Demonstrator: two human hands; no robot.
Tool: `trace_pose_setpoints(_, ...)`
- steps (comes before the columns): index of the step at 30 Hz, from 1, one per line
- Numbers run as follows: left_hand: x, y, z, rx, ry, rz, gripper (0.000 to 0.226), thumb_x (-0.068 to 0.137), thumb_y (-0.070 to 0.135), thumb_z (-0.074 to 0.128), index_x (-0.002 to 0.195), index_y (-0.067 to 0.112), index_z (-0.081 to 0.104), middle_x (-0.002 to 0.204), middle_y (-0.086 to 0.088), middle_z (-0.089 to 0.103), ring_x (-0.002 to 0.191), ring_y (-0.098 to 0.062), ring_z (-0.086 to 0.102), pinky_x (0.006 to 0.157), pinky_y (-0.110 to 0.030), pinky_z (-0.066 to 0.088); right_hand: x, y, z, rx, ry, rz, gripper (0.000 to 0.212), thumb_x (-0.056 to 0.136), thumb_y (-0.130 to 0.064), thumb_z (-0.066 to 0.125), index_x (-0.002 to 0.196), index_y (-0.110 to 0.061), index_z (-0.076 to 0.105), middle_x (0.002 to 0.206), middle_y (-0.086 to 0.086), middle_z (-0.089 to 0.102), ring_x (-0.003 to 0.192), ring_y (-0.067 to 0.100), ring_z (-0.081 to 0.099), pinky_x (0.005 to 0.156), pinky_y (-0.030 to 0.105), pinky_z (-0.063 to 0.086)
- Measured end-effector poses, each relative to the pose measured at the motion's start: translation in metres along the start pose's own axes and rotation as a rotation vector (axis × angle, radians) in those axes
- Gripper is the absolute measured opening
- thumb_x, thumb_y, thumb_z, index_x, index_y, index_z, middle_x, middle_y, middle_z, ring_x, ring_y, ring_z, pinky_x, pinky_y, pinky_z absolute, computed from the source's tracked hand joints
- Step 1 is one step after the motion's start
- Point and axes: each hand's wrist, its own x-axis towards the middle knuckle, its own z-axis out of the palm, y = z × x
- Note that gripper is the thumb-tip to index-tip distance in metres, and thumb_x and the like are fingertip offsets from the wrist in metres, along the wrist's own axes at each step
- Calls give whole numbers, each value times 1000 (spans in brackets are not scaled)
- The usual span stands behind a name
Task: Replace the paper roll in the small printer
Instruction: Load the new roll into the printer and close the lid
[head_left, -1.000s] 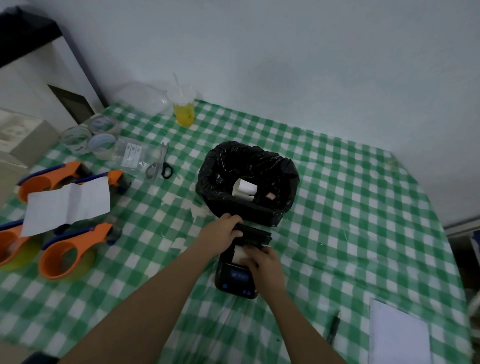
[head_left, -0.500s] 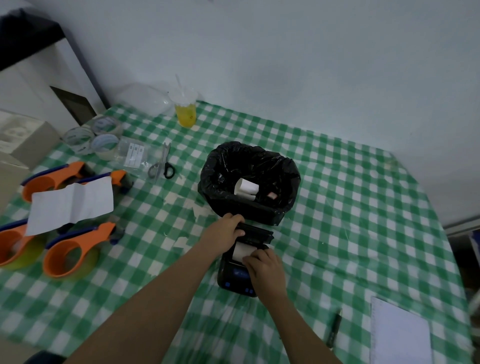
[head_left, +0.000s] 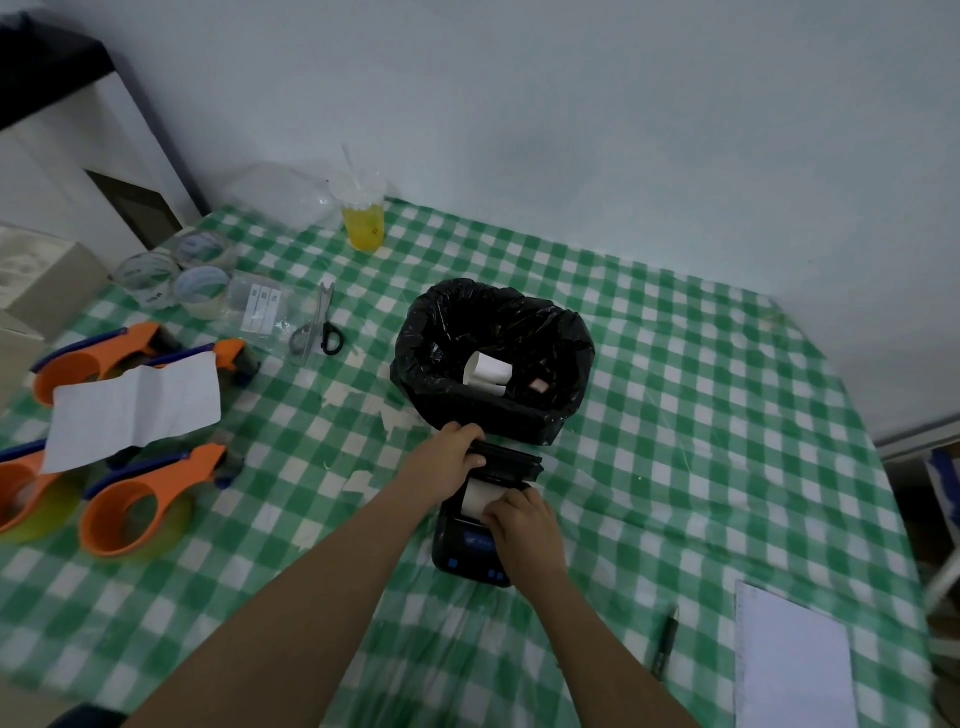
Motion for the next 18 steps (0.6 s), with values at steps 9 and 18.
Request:
trace_pose_setpoints(9, -1, 0, 0, 17, -1, 6, 25, 92, 20, 51, 116, 12, 49, 118, -15, 52, 98, -32, 58, 85, -43, 49, 2, -1, -6, -55, -24, -3, 10, 55, -30, 79, 53, -31, 70, 54, -12, 61, 57, 13, 58, 48, 17, 43)
trace_pose_setpoints(18, -2, 0, 1, 2, 2, 0, 26, 93, 20, 51, 117, 12, 49, 118, -16, 51, 99, -33, 57, 88, -45, 49, 5, -1, -4, -125, -51, -32, 26, 45, -23, 90, 51, -29, 66, 56, -11, 60, 55, 11, 57, 45, 19, 42)
